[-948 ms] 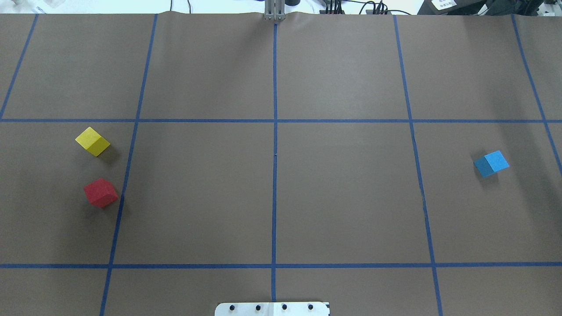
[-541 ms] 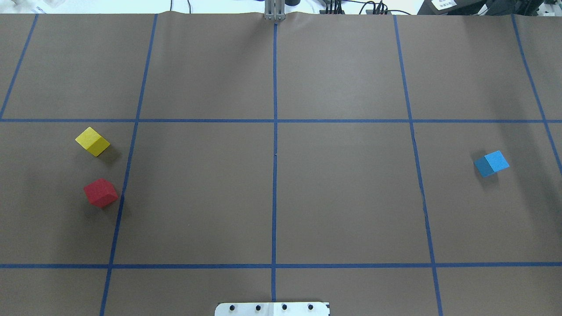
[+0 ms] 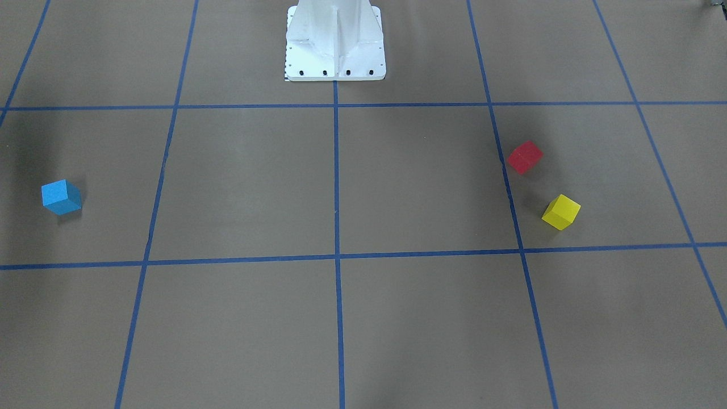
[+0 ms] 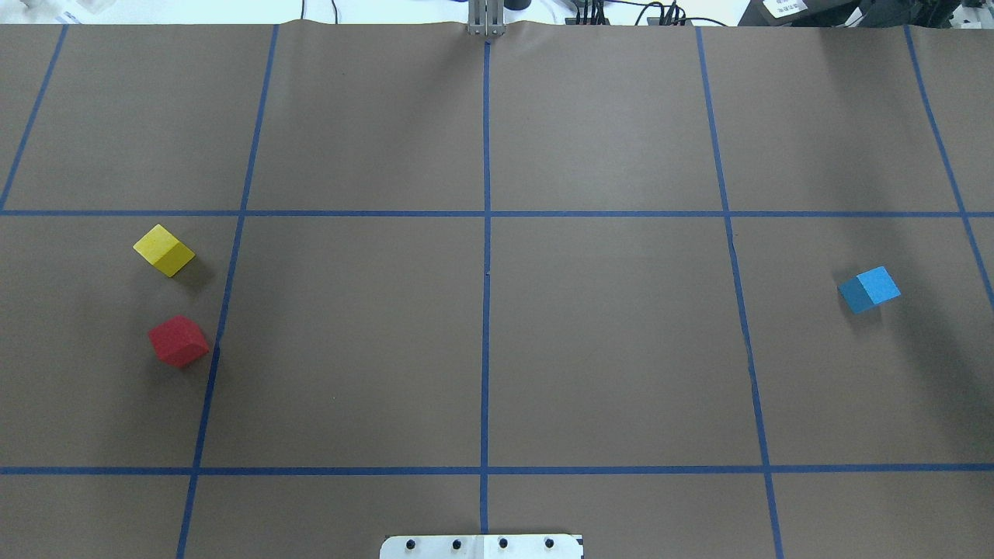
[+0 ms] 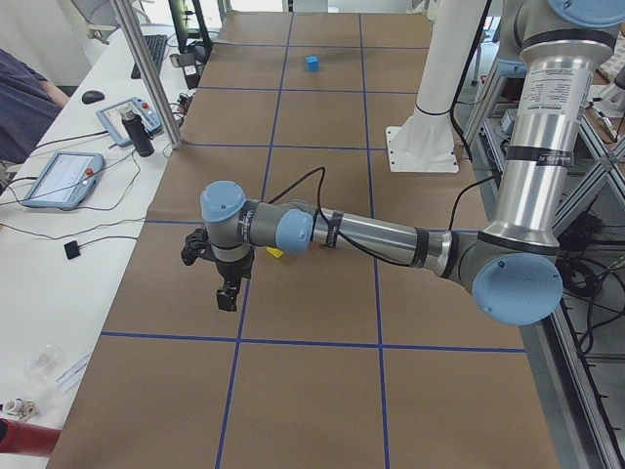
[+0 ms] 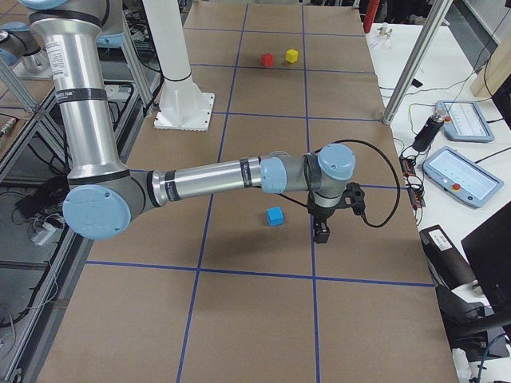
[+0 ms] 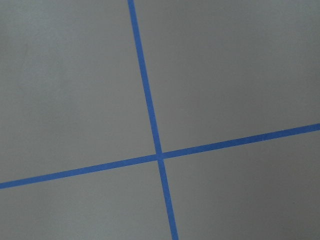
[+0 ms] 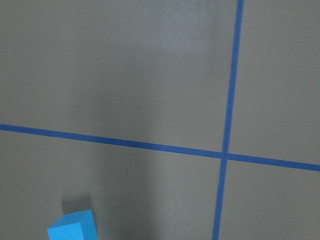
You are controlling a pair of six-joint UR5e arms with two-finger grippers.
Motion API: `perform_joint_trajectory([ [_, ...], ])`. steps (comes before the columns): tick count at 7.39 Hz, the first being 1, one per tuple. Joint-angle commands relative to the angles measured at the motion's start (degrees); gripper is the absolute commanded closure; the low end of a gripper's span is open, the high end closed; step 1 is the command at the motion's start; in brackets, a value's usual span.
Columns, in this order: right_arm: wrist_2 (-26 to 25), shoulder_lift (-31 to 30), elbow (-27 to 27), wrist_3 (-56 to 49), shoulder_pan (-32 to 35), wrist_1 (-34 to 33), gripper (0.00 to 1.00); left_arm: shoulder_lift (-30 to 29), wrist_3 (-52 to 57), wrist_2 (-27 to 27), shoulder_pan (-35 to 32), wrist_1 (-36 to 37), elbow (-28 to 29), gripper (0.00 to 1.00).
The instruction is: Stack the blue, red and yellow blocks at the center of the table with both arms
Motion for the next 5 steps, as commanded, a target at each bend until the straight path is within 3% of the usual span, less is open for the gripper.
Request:
perform_joint_trajectory([
  [1,1.02,-1.34,2.16,-0.22,-8.35,0.8,0.01,-0.1,0.08,-0.04,0.28,-0.12,-0.57,0.0],
  [4,-0.12,-3.81,2.08,4.32,-16.45,7.65,0.02,-0.19,0.17,0.05,0.54,-0.38,-0.48,0.0],
  [5,-3.0,-3.81,1.99,6.0,-18.66,7.66,0.01,-0.19,0.17,0.05,0.54,-0.73,-0.48,0.0],
])
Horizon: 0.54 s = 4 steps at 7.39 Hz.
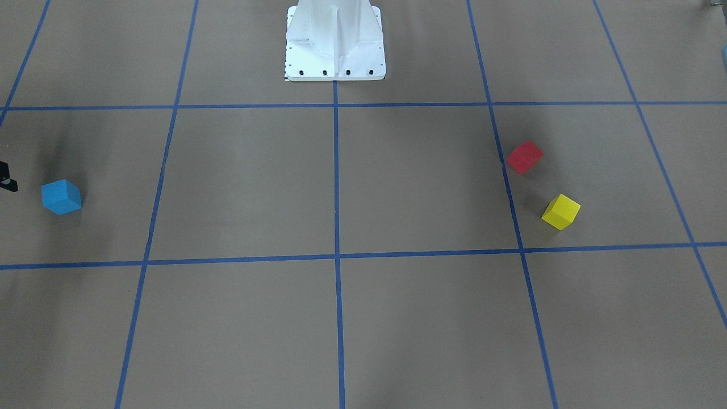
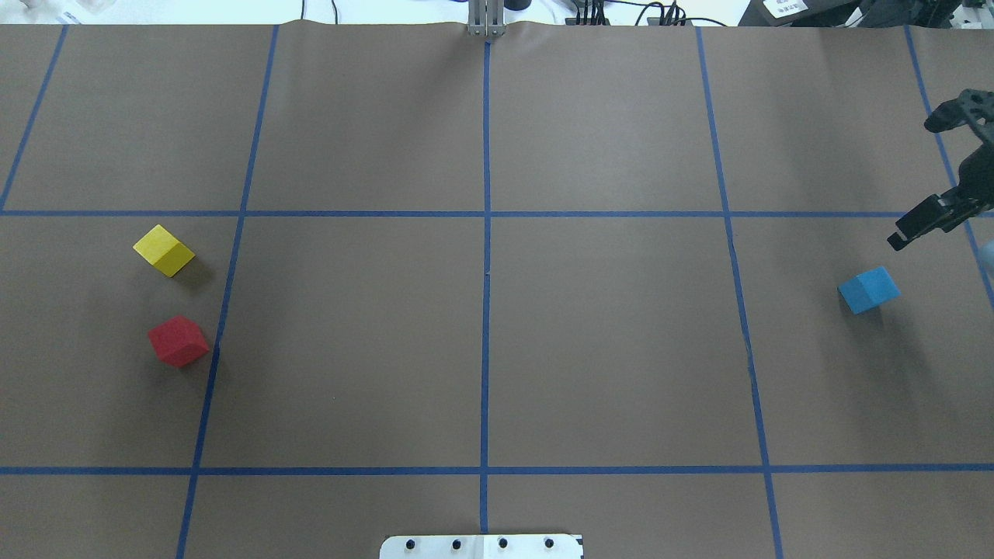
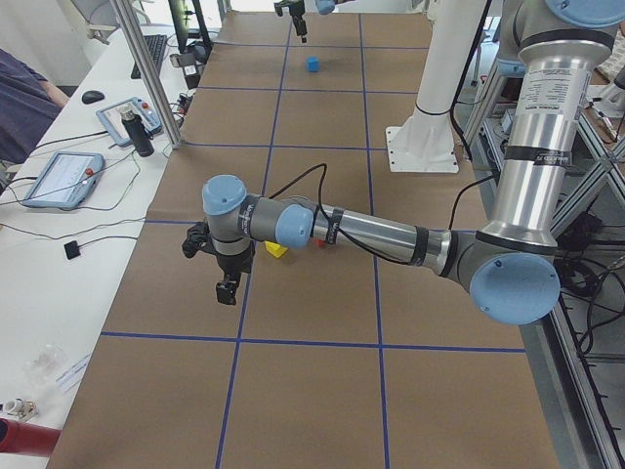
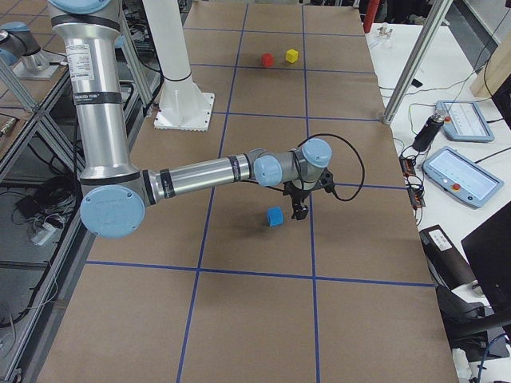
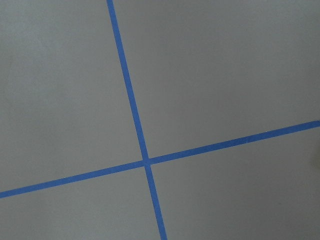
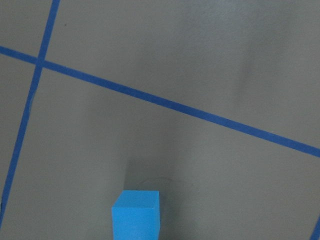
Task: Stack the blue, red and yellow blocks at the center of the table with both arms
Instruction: 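Lower the right gripper onto the blue cube and close it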
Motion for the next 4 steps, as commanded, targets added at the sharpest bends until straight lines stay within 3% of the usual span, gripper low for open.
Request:
perform_joint_trajectory([
  [1,-3.01,-0.43,-0.41,2.45,-4.08,0.84,0.01,-0.02,0.01,0.01,0.03,-0.45,0.12,0.0],
  [4,-2.75,-0.78,-2.16,2.28,-6.45,0.84,0.01,-0.11,0.19,0.01,0.03,-0.54,0.21,0.0],
])
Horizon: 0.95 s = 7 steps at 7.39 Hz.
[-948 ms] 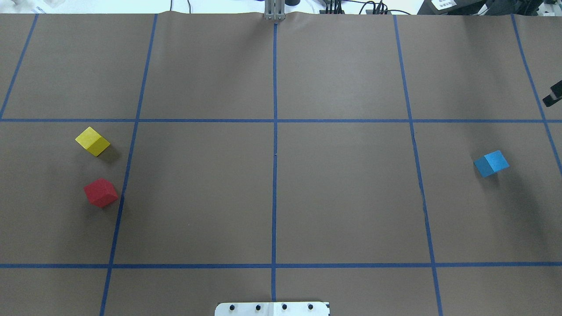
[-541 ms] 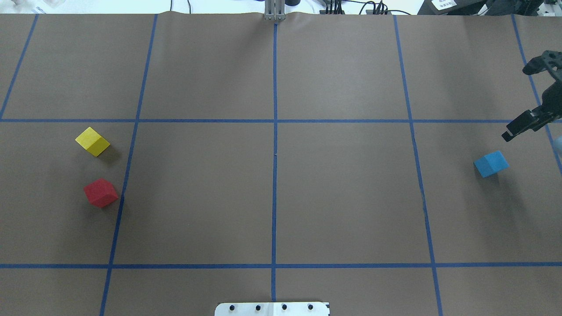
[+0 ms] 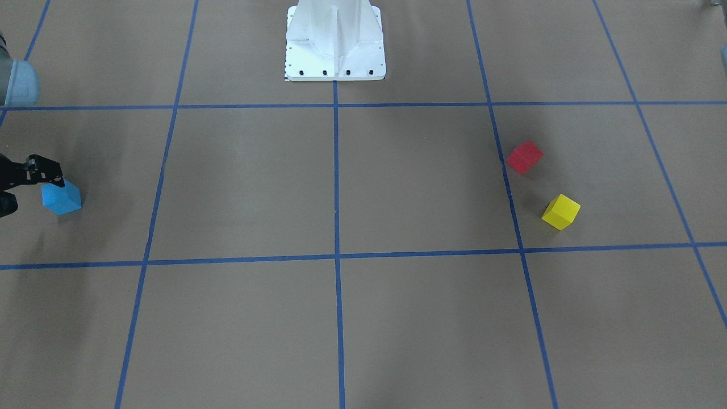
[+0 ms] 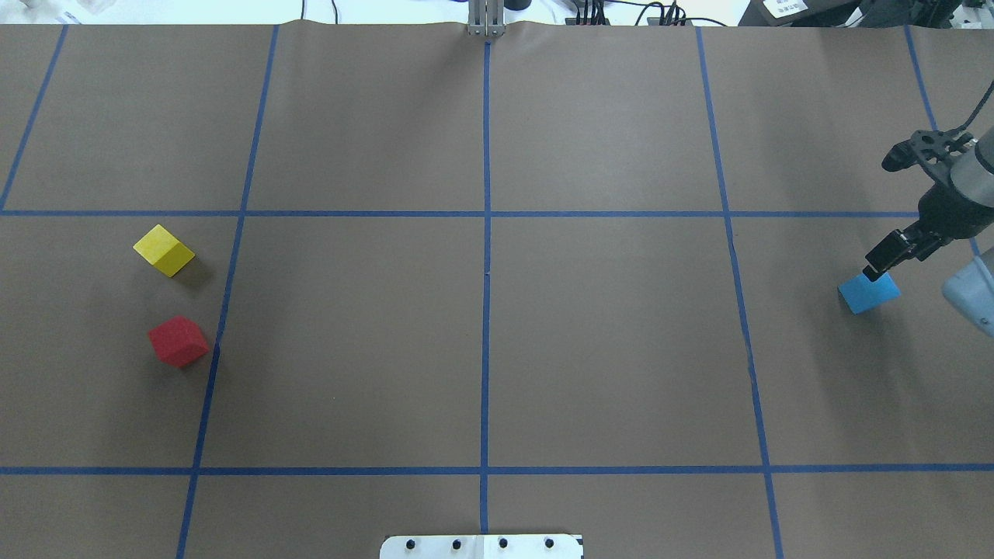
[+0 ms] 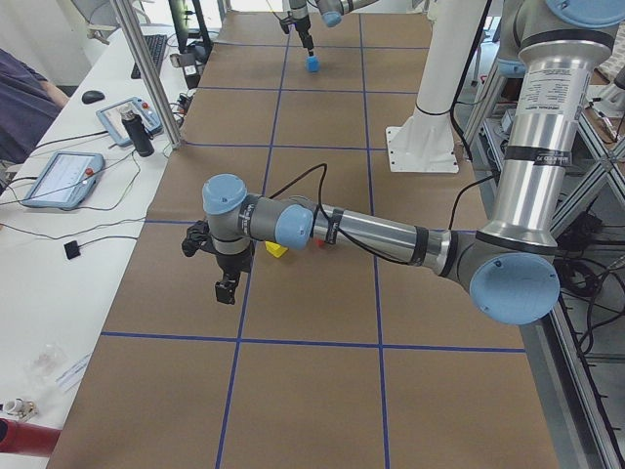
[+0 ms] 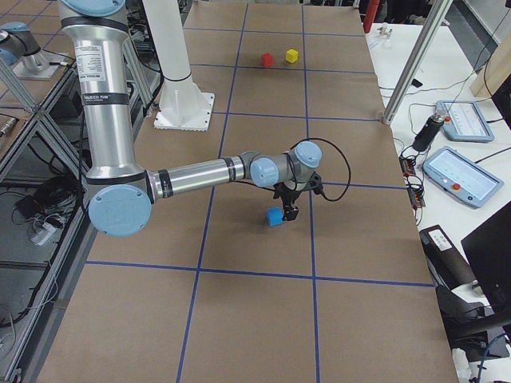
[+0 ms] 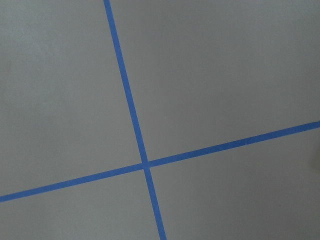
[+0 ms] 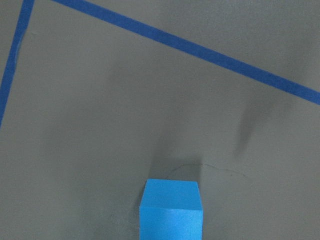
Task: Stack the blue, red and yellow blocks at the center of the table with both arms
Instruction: 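Lower the right gripper onto the blue cube and close it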
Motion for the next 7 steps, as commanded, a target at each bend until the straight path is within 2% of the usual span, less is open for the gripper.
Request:
perform_joint_trajectory([
  [1,0.08,0.1,-2.28,0.01,-1.91,0.01,0.01,-0.03,0.1,0.0,0.0,-0.04,0.0,0.0],
  [4,-0.01,0.36,-5.01,-0.08,-3.23,0.1,0.02,-0.12,0.36,0.09,0.0,-0.13,-0.01,0.0],
  [5,0.08,0.89,-6.23,0.19,-3.41,0.01,0.35,-0.21,0.36,0.09,0.0,-0.13,-0.09,0.0],
  [6,0.08,0.98,-6.42,0.1,-3.41,0.1,0.76,-0.12,0.1,0.0,0.0,-1.26,-0.09,0.0],
  [7,0.16,0.98,-6.33,0.19,-3.41,0.1,1.0,-0.12,0.01,0.09,0.0,-1.79,-0.01,0.0],
])
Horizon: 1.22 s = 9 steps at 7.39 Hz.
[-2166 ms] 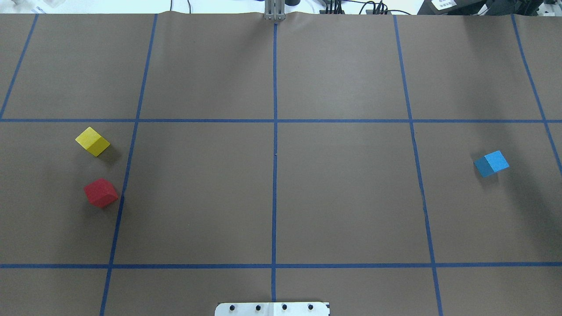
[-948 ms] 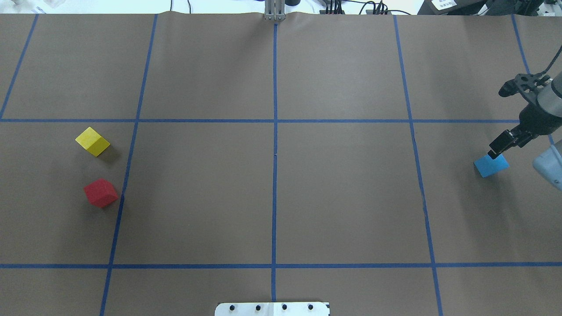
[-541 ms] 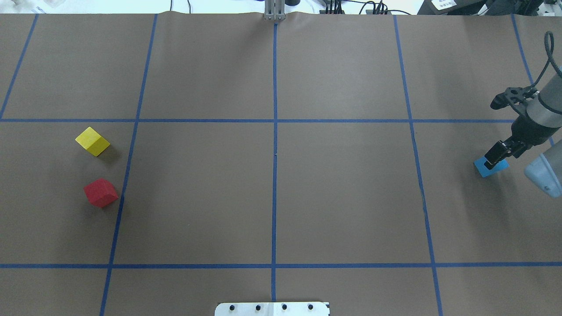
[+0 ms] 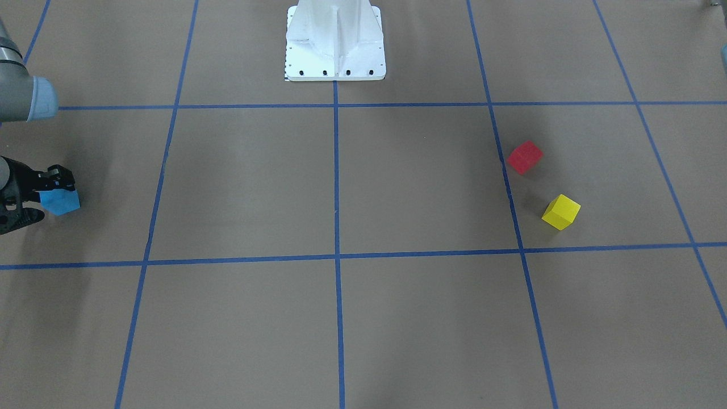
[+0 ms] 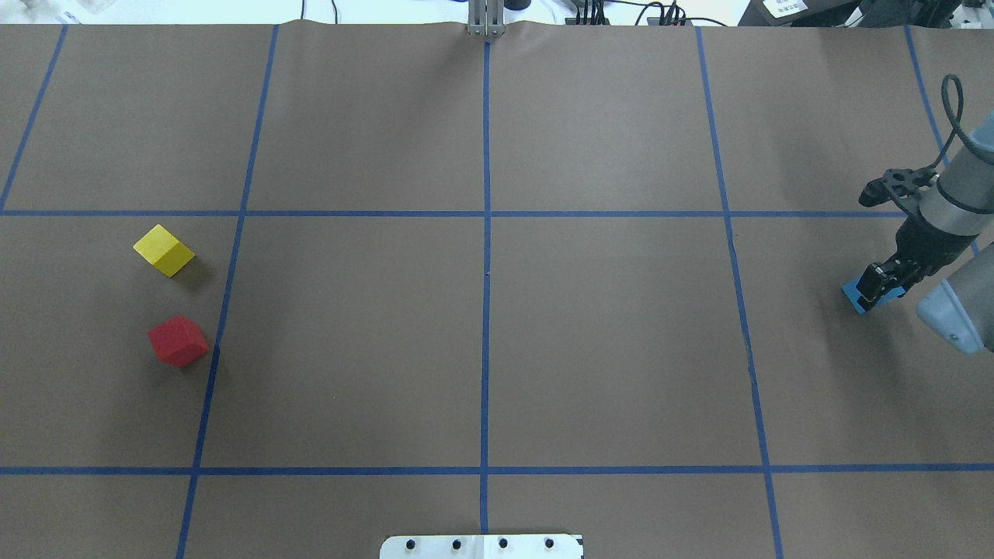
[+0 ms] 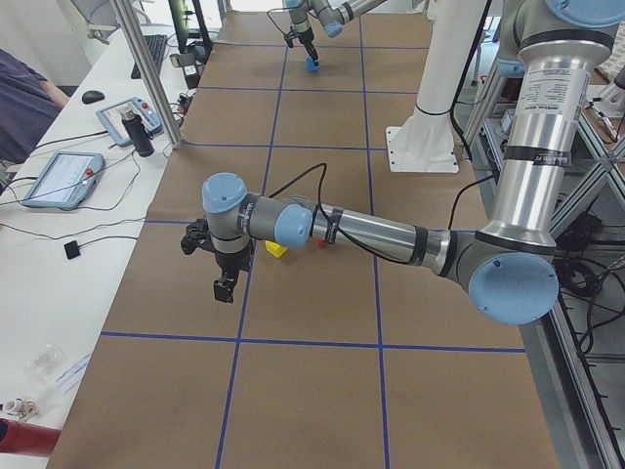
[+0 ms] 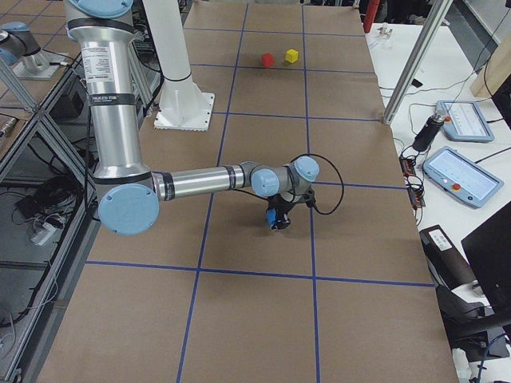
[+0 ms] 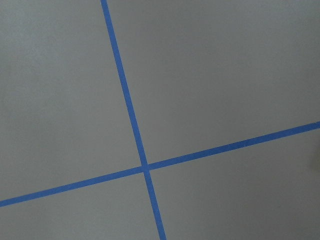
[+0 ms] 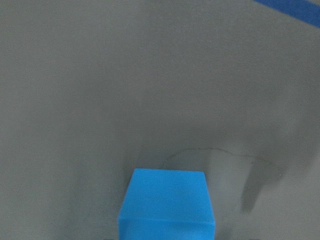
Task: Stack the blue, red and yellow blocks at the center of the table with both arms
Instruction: 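Lower the right gripper onto the blue cube and close it, then carry the blue cube with the right gripper to the table center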
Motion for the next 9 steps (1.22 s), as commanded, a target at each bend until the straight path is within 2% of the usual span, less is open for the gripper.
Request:
perform_joint_trajectory([
  [1,0.08,0.45,0.4,0.26,-0.06,0.02,1.0,0.02,-0.16,0.04,0.0,-0.91,0.32,0.0],
  [2,0.34,0.8,3.11,0.35,0.29,-0.06,1.0,0.02,-0.16,0.04,0.0,-0.82,0.23,0.0],
  [3,2.43,2.64,4.79,1.14,3.51,-1.54,1.0,0.02,-0.08,0.04,0.0,-0.91,0.41,0.0],
  [4,4.45,8.48,4.72,2.1,4.33,-7.47,1.0,0.02,0.19,0.3,0.0,-0.91,0.5,0.0],
  [5,4.3,18.11,3.06,3.07,3.9,-16.32,1.0,0.02,0.28,0.39,0.0,-0.91,0.67,0.0],
  [6,4.04,26.13,0.52,9.69,2.33,-19.72,1.0,0.11,0.36,0.39,0.0,-1.0,0.93,0.0],
  [7,3.86,33.08,-3.5,18.55,-0.29,-19.49,1.0,0.11,0.37,0.39,0.09,-1.0,1.28,0.0],
  [8,3.25,42.03,-9.9,27.51,-4.06,-19.49,1.0,0.2,0.28,0.39,0.09,-1.0,1.46,0.0],
  [9,-0.67,49.43,-16.83,34.99,-8.62,-17.05,1.0,0.2,0.36,0.39,0.09,-1.08,1.9,0.0],
])
